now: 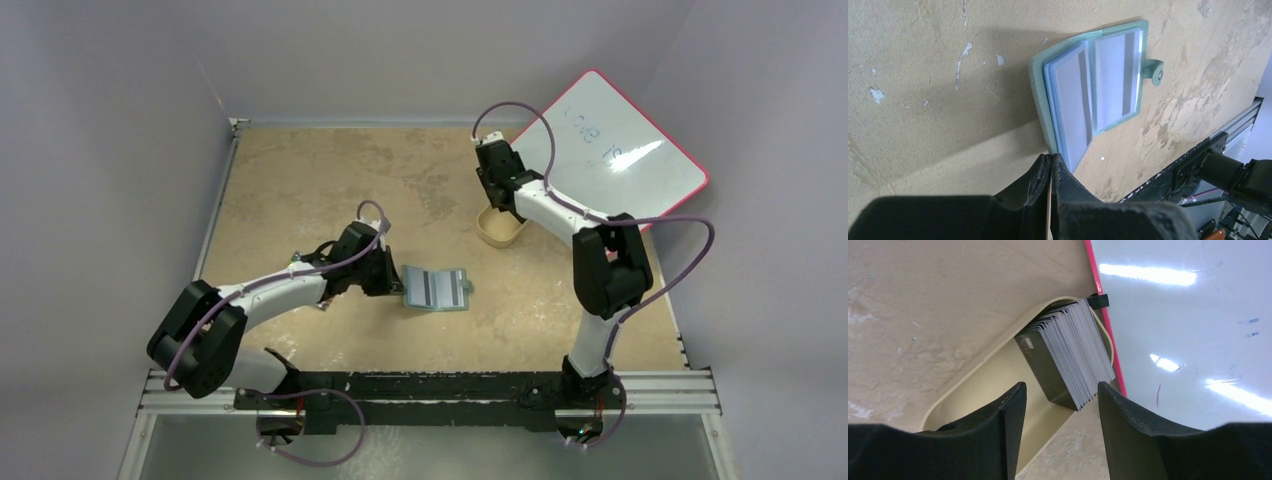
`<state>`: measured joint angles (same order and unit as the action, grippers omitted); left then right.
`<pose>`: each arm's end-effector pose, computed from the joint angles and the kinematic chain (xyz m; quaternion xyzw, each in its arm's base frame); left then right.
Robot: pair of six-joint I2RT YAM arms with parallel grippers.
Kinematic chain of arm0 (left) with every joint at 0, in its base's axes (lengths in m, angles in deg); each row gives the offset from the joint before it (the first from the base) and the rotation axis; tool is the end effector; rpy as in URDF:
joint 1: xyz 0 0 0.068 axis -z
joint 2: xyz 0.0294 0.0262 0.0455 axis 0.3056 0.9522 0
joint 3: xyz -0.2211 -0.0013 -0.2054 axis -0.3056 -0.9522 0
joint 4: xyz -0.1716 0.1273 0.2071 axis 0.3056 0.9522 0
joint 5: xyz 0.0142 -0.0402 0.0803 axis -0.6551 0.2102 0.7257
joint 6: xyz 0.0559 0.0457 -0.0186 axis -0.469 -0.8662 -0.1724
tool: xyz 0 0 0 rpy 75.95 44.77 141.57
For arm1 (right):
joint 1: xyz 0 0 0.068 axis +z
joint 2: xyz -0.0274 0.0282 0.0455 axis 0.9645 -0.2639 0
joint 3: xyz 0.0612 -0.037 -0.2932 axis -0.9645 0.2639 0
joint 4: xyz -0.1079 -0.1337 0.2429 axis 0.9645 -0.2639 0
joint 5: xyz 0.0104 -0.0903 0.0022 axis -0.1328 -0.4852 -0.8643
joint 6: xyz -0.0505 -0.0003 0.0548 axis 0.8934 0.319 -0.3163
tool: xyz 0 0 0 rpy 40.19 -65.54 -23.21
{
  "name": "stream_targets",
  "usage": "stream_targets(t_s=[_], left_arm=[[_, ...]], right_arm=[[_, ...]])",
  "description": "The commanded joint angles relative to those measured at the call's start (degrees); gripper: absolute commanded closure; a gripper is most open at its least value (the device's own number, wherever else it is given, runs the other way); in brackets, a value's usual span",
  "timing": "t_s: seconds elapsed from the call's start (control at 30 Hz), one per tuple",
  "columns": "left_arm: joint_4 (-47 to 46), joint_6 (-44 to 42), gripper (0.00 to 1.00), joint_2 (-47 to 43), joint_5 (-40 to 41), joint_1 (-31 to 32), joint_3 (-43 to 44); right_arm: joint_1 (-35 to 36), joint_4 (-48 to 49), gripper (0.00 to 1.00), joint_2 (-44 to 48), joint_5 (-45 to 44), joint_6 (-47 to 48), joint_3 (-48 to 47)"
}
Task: Put the credit cards into the card holder
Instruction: Pick up the credit card from the storage box.
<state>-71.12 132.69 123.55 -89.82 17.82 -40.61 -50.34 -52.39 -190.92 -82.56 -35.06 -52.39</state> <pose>0.2376 -0.1893 0.1557 -0.0396 0.9312 -0.3123 0.1836 0.4412 0.1638 0.2362 -0.1182 0.8754 -0.1793 0.4331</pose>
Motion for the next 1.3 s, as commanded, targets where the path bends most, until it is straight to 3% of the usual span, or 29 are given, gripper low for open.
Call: stream_targets(t_s=[0.0,0.57,1.27], left_arm=[[2.4,-2.7,1.0,-1.9,0.9,-0.5,2.2],[1.3,-2.8,1.0,-1.1,0.1,-1.0,2.0],[0.9,-2.5,1.0,-0.9,0.4,-1.4,1.5]], right_arm=[[-0.7,-0.2,0.43,-2.6,-5.7,5.2,-3.5],[-2.8,1.6,0.5,-7.5,-10.3,7.7,-3.6],[-2.7,1.9,0.71,-3.6,-9.2,6.7,-3.4]])
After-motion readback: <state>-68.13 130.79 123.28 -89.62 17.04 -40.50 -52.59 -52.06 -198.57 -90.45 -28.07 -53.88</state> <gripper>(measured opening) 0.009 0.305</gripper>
